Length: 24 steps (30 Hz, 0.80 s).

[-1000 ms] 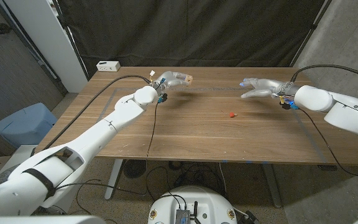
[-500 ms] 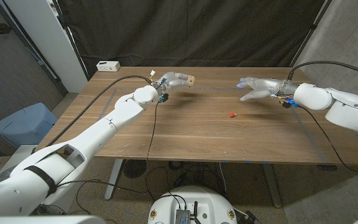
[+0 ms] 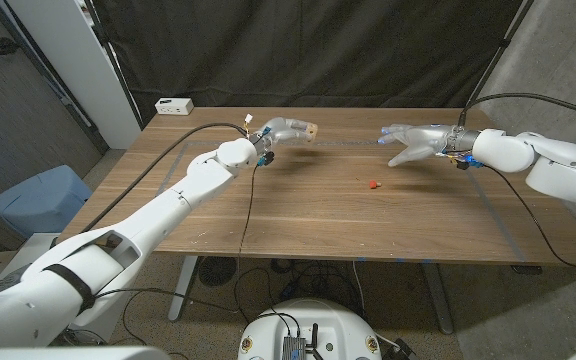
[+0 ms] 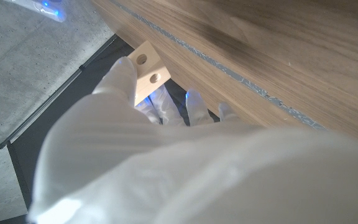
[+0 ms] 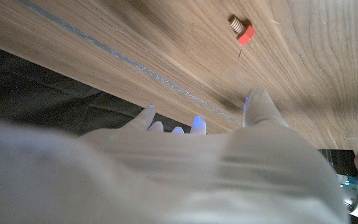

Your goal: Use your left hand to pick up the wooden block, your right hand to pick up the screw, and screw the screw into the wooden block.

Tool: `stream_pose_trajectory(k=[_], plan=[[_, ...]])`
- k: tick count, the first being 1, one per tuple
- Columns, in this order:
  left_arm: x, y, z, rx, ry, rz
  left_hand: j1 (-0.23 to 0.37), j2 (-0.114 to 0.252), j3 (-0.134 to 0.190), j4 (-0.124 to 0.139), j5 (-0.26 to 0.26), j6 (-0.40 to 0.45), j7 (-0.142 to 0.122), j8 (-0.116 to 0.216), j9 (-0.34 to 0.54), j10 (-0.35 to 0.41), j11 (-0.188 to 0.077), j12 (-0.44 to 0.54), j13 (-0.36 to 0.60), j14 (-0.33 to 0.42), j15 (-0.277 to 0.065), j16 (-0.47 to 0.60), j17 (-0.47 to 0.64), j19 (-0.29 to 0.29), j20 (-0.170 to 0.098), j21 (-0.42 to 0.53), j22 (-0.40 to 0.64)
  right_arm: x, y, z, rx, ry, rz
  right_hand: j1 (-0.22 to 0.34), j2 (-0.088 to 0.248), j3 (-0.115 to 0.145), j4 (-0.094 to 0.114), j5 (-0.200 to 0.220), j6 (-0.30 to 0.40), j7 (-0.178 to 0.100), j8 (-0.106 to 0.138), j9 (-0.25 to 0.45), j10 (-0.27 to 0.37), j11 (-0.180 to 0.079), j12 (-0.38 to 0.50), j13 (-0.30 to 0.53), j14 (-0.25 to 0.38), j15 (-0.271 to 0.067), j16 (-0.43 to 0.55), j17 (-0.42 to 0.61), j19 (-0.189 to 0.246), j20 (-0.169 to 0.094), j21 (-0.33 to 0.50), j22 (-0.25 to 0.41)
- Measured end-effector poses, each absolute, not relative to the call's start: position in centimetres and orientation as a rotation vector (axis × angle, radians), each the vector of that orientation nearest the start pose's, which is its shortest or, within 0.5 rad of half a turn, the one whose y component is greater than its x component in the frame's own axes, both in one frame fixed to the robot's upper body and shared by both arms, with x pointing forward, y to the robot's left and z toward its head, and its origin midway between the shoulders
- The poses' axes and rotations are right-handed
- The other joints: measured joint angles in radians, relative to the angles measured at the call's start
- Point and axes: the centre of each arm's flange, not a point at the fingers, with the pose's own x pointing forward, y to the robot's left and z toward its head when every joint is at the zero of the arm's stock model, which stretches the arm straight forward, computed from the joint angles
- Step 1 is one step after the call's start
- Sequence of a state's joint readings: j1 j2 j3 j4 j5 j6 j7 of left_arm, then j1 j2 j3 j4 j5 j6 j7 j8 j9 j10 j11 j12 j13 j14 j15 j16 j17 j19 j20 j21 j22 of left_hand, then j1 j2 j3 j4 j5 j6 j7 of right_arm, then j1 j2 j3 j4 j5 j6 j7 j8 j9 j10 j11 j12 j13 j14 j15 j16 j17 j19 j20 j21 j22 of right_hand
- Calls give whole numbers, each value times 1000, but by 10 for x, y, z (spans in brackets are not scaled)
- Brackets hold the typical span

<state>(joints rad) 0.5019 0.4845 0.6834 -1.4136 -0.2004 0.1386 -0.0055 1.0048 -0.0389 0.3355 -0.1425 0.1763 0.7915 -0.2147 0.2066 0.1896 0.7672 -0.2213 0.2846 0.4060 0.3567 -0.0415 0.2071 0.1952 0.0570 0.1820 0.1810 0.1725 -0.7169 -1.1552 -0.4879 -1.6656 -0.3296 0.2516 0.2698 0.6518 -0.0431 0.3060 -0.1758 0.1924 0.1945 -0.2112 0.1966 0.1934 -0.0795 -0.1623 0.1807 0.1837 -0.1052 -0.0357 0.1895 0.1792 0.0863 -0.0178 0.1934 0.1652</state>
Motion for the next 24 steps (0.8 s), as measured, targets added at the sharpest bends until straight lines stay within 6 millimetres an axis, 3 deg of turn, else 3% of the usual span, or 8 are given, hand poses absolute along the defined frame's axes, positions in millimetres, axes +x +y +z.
stream_pose_trajectory(k=[16,24], plan=[[669,133,71,607,-511,-338,4,4,-4,-4,0,0,0,0,0,0,0,-13,0,-3,-3,0,0,-18,7,1,0,577,-349,60,-1779,-487,329,16,-16,0,8,0,-56,-5,-8,4,-86,11,-8,0,-41,12,-5,8,-10,10,-5,0],[670,130,73,609,-509,-344,4,4,-4,-4,0,-6,-6,0,0,-3,3,-18,0,-11,0,0,-5,-23,13,1,0,579,-351,56,-1821,-466,331,16,-16,-5,12,0,-68,-3,-8,5,-93,18,-8,0,-54,14,-5,10,-19,11,-9,0]])
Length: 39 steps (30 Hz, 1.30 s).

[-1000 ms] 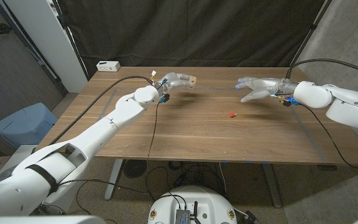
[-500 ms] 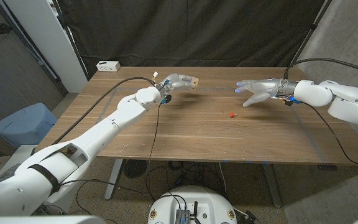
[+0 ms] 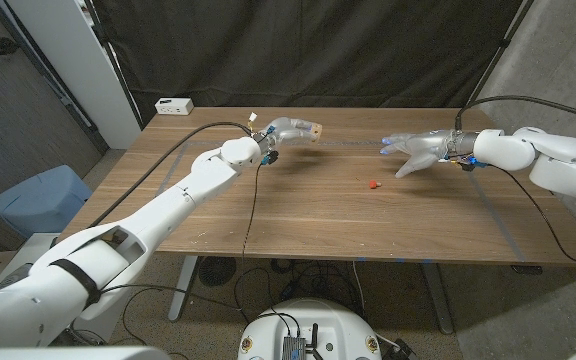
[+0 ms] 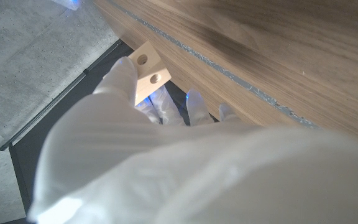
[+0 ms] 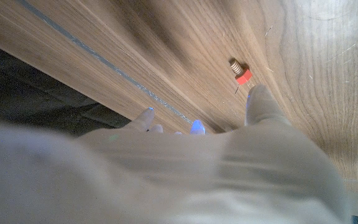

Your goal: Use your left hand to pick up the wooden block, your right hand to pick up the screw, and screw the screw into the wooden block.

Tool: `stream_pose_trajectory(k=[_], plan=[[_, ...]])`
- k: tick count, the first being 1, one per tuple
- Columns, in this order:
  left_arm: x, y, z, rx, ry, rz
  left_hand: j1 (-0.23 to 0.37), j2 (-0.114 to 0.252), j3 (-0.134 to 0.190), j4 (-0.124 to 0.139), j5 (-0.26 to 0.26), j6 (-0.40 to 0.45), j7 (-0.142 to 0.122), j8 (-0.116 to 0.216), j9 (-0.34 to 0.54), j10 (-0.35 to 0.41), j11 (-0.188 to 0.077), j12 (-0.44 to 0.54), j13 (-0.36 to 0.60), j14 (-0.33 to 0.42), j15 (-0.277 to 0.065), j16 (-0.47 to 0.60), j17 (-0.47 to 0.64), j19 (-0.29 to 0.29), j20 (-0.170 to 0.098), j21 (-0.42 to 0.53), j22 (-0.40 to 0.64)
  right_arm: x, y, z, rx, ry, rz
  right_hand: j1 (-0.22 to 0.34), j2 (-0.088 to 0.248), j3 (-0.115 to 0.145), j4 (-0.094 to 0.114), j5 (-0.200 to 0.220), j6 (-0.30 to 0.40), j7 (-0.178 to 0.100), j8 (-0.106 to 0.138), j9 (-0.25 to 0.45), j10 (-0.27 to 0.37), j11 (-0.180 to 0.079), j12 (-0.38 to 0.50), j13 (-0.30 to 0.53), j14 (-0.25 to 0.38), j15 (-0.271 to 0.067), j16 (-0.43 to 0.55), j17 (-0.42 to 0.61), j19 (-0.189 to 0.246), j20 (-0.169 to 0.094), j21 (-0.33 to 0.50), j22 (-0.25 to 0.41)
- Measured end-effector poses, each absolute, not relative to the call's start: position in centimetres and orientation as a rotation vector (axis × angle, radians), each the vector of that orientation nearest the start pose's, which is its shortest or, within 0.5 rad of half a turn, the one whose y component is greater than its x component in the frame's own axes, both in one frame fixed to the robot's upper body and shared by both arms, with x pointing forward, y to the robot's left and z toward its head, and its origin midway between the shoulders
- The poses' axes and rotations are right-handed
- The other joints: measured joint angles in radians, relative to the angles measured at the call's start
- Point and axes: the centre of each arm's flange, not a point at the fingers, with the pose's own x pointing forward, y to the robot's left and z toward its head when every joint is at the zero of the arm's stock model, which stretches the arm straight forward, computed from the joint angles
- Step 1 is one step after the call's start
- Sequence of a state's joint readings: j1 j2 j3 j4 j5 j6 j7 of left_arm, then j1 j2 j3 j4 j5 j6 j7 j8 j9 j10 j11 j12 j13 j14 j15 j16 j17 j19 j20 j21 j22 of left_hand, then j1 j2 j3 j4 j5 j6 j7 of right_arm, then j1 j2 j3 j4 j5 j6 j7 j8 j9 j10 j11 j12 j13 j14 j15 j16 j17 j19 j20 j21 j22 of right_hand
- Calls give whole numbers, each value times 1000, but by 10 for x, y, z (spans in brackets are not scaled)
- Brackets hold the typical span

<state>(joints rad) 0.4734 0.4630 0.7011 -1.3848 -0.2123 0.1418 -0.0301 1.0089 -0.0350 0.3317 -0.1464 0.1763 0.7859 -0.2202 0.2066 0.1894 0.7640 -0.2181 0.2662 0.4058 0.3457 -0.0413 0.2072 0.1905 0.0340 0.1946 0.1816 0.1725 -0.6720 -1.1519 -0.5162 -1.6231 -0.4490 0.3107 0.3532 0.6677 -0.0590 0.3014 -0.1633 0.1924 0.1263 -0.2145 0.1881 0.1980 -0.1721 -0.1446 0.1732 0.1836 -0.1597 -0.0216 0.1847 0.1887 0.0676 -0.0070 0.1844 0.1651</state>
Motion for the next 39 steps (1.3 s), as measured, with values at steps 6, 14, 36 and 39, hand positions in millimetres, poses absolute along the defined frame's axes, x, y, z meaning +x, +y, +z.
stream_pose_trajectory(k=[6,14,36,39], plan=[[671,129,73,613,-505,-346,0,0,0,0,0,0,0,0,0,0,0,-4,0,0,0,0,0,0,0,0,0,582,-347,50,-1842,-461,341,-2,-8,0,0,0,-9,1,0,0,0,0,0,0,-5,5,0,0,0,0,0,0],[671,131,74,618,-500,-345,0,0,0,0,0,0,0,0,0,0,0,-4,0,0,0,0,0,0,0,4,0,587,-343,45,-1870,-468,344,1,-12,0,0,0,-5,-2,5,0,0,0,9,0,-3,3,0,0,0,0,0,0],[674,131,73,622,-492,-347,5,5,-8,1,0,2,2,0,0,0,0,-11,0,0,0,0,0,0,0,4,0,601,-331,33,-1871,-479,374,5,-16,4,4,4,14,-5,12,5,1,-7,9,0,10,-2,5,0,8,0,5,0],[674,130,73,622,-491,-347,5,6,-8,1,0,2,2,0,0,0,0,-15,0,0,0,0,0,0,0,4,0,602,-330,33,-1869,-480,380,5,-16,4,4,4,19,0,12,5,1,-7,9,0,10,-2,5,0,8,0,5,0]])
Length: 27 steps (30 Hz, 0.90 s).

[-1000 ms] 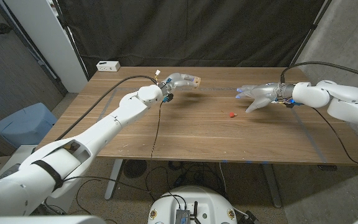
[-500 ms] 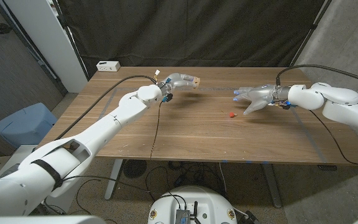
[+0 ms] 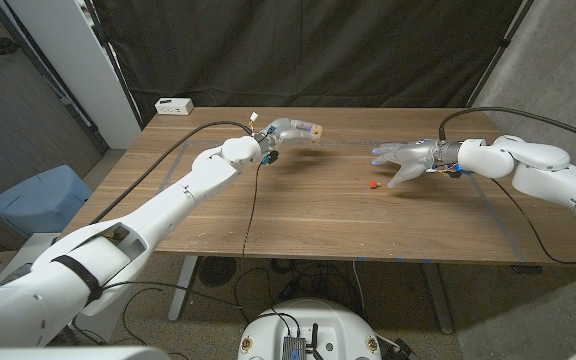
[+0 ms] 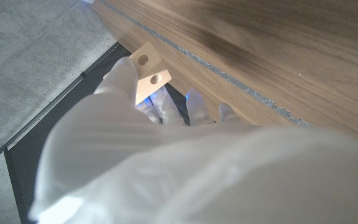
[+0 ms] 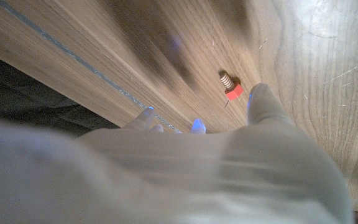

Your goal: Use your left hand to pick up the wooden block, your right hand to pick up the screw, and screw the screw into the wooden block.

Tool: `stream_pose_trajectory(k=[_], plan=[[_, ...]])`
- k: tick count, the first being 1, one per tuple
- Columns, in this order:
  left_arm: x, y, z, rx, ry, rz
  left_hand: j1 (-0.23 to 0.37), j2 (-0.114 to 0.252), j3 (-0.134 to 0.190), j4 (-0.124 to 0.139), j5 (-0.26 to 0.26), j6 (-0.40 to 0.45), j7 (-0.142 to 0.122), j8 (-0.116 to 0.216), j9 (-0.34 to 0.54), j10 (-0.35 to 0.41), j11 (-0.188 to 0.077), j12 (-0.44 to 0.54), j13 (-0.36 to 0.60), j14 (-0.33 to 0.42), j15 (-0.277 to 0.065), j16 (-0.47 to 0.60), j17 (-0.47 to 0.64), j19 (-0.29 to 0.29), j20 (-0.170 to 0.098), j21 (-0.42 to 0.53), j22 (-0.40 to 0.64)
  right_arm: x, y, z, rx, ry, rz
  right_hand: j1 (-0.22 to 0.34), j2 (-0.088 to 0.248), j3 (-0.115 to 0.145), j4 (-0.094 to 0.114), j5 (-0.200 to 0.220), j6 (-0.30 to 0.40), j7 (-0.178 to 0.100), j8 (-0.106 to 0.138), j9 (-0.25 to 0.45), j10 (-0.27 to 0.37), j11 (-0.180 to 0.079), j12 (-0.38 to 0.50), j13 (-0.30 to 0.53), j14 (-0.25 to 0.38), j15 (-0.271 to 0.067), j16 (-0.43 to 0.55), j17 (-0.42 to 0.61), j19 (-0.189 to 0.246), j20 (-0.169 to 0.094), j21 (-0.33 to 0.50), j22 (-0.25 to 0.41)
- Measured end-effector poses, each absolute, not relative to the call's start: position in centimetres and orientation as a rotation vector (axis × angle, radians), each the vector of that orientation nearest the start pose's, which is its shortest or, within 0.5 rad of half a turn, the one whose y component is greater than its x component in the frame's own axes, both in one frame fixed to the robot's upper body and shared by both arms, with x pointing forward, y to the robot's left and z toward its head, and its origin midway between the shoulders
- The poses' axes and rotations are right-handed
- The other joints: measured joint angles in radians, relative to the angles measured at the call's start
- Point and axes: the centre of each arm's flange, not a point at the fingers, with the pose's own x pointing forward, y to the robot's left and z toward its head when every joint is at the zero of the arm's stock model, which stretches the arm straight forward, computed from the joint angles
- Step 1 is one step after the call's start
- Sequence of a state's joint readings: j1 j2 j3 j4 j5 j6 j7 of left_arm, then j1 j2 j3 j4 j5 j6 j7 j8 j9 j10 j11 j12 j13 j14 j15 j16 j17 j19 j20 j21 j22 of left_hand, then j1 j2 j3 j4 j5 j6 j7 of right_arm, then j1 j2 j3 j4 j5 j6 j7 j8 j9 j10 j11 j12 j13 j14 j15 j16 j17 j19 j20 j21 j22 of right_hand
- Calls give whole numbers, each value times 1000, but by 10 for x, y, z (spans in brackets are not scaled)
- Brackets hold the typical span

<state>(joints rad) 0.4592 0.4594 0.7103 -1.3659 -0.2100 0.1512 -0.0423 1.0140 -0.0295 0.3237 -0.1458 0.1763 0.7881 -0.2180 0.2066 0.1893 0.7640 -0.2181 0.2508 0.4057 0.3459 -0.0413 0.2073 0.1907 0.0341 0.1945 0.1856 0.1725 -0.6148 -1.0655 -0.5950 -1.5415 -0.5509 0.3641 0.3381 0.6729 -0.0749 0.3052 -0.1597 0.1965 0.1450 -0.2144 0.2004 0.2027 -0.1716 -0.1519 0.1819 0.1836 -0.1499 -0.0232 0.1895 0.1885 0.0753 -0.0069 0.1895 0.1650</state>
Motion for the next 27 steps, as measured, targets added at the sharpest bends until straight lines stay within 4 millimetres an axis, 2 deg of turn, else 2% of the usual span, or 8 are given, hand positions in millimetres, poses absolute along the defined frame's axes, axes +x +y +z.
stream_pose_trajectory(k=[7,16,19,22,27], plan=[[674,129,73,624,-492,-351,-4,4,0,0,0,6,5,0,0,0,0,0,0,0,0,0,0,0,0,0,0,607,-329,31,-1861,-477,386,0,0,0,0,0,5,-6,7,0,0,0,0,0,0,0,0,0,0,0,0,0],[676,126,72,625,-490,-358,-4,4,0,0,0,9,2,0,0,4,-4,0,0,0,0,0,-5,0,0,0,0,610,-325,27,-1856,-474,404,0,0,4,4,0,34,2,15,0,0,0,7,0,4,-4,0,0,12,1,0,0],[676,126,71,626,-489,-361,-4,4,0,0,0,9,2,0,0,4,-4,0,0,0,0,0,-5,0,0,0,0,611,-324,26,-1854,-472,408,0,0,4,4,0,37,-2,23,0,4,4,7,0,11,0,0,0,13,2,0,0],[677,125,71,626,-488,-363,-4,4,0,0,0,9,2,0,0,4,-4,0,0,0,0,0,-5,0,0,0,0,612,-323,26,-1851,-467,411,0,0,4,4,0,46,0,23,0,8,8,11,0,11,0,0,0,18,-4,0,0],[677,124,70,628,-488,-370,0,8,0,0,0,13,5,0,0,4,-4,0,0,0,0,0,-5,0,0,0,0,614,-319,24,-1844,-467,416,0,0,4,4,0,49,-3,23,3,16,16,11,0,11,0,6,5,23,2,0,0]])
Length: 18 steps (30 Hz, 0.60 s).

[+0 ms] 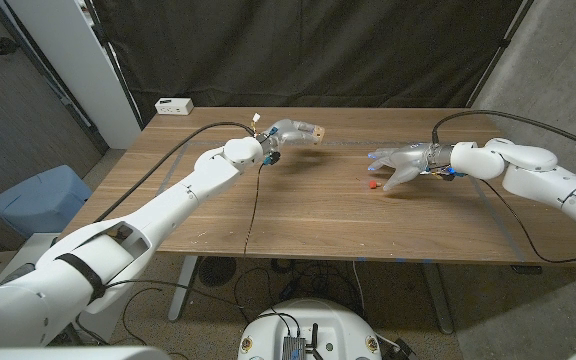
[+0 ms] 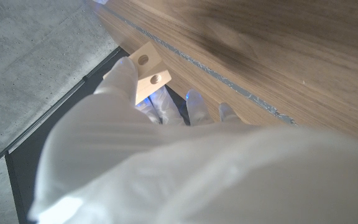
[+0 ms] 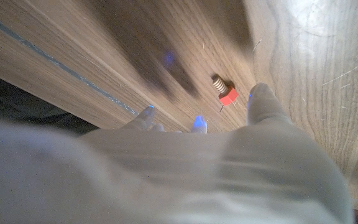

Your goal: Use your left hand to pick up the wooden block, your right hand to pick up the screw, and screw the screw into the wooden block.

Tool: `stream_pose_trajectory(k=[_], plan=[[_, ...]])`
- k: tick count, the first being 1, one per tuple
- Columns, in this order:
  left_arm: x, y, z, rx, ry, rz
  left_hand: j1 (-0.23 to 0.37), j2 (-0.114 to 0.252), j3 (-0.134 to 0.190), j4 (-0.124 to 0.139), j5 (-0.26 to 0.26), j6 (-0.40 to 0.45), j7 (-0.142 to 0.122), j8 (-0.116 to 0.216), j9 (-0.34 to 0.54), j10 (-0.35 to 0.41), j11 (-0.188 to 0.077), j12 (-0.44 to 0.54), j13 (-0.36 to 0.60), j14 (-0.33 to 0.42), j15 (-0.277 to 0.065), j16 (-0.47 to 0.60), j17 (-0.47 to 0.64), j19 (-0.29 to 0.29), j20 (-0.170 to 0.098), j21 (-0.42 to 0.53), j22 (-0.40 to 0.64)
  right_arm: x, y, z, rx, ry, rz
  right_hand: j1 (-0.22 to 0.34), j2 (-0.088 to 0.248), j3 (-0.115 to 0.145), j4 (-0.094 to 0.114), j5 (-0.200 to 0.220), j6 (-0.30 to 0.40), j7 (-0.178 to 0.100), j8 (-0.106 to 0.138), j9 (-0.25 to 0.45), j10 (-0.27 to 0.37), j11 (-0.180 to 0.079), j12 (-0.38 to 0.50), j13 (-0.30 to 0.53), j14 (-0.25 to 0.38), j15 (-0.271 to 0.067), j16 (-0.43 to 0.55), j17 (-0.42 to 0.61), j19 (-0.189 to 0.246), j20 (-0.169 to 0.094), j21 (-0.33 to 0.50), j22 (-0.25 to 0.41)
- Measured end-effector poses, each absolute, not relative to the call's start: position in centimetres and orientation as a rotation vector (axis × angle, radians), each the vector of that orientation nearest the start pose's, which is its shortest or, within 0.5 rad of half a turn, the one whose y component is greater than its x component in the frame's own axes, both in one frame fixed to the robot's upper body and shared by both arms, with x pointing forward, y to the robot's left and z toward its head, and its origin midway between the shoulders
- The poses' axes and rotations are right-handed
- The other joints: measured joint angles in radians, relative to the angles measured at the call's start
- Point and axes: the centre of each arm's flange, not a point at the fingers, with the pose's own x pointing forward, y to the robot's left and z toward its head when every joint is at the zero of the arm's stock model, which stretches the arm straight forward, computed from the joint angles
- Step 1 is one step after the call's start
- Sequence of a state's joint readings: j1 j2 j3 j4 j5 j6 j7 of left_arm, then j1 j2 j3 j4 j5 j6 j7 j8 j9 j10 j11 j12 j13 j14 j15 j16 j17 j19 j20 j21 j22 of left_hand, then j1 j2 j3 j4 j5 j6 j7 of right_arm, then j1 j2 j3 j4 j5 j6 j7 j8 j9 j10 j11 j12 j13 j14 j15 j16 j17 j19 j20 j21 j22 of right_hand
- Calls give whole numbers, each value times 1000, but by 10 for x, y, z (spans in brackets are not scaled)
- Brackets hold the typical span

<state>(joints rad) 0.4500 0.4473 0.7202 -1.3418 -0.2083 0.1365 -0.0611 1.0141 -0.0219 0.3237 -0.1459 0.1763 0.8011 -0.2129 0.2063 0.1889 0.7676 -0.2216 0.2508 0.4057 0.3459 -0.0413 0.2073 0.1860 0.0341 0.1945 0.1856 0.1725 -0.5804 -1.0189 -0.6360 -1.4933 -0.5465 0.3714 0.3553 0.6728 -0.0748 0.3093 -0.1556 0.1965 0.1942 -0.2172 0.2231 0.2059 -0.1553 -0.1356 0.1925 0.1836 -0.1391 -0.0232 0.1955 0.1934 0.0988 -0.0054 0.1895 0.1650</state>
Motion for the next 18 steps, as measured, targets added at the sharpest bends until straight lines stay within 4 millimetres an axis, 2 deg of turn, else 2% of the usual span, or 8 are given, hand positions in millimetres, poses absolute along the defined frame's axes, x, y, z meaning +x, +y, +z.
stream_pose_trajectory(k=[18], plan=[[680,126,67,633,-478,-386,0,0,0,0,0,5,-5,-3,0,0,0,-7,0,4,-4,0,0,0,0,0,0,621,-317,16,-1792,-424,402,0,0,-3,3,0,19,14,8,1,5,5,0,0,11,0,2,0,14,4,8,0]])
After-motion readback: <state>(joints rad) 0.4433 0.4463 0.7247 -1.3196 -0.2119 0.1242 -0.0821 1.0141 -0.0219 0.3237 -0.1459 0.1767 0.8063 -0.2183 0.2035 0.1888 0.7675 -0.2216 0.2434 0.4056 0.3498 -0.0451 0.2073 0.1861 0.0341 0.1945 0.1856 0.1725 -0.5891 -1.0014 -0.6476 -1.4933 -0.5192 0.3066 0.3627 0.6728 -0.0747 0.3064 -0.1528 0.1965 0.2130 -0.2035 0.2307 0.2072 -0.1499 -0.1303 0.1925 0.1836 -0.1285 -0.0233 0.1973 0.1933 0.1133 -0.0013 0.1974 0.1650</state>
